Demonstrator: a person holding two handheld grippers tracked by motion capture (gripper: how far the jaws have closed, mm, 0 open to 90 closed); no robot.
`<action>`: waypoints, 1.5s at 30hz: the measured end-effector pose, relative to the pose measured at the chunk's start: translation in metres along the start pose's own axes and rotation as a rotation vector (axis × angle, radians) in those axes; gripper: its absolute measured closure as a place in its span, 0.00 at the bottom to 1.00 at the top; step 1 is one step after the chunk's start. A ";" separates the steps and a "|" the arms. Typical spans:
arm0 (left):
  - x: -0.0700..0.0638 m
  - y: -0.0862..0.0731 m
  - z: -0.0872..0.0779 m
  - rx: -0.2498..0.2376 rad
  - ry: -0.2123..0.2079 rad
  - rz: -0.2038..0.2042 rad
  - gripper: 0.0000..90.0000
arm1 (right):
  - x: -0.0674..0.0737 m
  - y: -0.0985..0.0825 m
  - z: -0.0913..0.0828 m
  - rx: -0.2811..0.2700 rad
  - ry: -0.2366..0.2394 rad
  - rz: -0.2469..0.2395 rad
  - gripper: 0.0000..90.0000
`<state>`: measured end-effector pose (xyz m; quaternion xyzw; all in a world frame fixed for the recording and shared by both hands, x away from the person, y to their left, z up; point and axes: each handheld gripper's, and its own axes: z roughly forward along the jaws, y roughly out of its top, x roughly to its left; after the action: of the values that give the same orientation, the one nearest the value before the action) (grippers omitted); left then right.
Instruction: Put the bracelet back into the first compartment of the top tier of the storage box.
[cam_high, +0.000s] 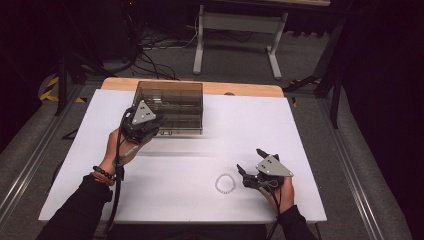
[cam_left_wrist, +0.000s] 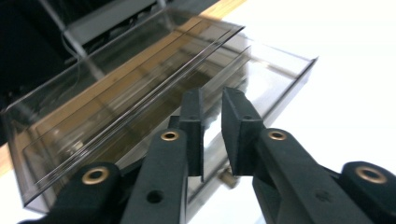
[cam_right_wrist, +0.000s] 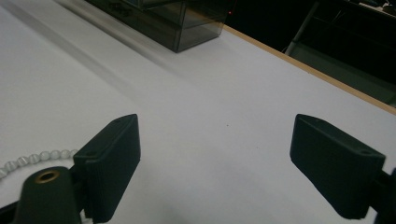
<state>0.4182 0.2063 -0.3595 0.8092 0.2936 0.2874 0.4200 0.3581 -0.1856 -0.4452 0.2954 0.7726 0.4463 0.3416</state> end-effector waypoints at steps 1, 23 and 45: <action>-0.003 -0.001 0.000 -0.005 -0.001 0.007 0.85 | 0.000 0.000 0.000 -0.001 0.001 0.004 0.18; -0.071 -0.021 0.018 -0.003 -0.197 0.072 0.27 | -0.002 -0.002 -0.001 0.007 0.006 0.018 0.17; -0.142 -0.029 0.048 0.055 -0.481 0.174 0.16 | -0.001 -0.004 0.001 0.026 0.022 0.006 0.17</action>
<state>0.3521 0.0936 -0.4383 0.8876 0.1223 0.1137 0.4292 0.3591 -0.1876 -0.4484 0.2972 0.7812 0.4404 0.3278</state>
